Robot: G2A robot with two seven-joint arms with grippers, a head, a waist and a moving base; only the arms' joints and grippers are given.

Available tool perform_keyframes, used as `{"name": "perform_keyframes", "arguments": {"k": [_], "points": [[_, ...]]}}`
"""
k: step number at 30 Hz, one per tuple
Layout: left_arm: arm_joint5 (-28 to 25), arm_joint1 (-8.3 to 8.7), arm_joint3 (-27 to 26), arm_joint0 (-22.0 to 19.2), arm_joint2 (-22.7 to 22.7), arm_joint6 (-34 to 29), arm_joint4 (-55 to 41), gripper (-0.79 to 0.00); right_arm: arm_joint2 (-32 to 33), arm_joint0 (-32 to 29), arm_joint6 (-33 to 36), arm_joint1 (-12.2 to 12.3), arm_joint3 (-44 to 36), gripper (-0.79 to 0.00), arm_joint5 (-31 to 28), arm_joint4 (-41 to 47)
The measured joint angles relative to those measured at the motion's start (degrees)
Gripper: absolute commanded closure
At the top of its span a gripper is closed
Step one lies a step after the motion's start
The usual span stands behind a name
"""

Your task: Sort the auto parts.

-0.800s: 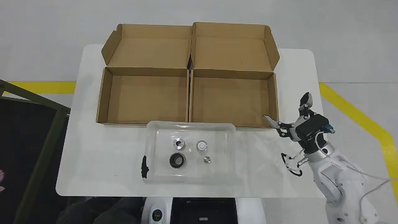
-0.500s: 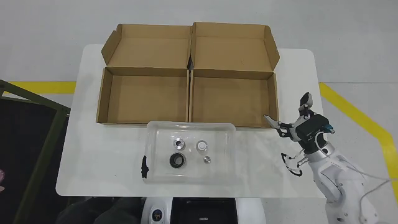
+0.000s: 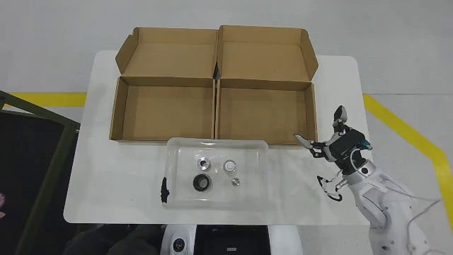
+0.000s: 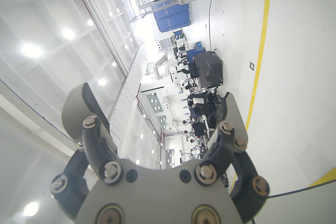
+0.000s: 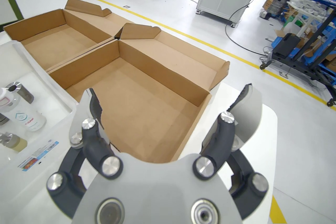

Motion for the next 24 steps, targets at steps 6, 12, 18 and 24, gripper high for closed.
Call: {"name": "perform_keyframes", "arguments": {"k": [6,12,18,24], "points": [[0.0,0.0,0.0,0.0,0.0,0.0,0.0,-0.785,-2.14,2.3,8.37,0.52,-0.79,-0.785,-6.2,2.59],[0.0,0.0,0.0,0.0,0.0,0.0,0.0,-0.785,-6.02,5.54,15.22,0.87,-2.27,-0.785,-10.25,3.92],[0.0,0.0,0.0,0.0,0.0,0.0,0.0,-0.785,-10.3,7.4,19.58,1.16,-3.78,-0.785,-13.31,4.27],[0.0,0.0,0.0,0.0,0.0,0.0,0.0,-0.785,-15.4,8.71,24.19,1.38,-4.05,-0.785,-16.7,6.62]]}}
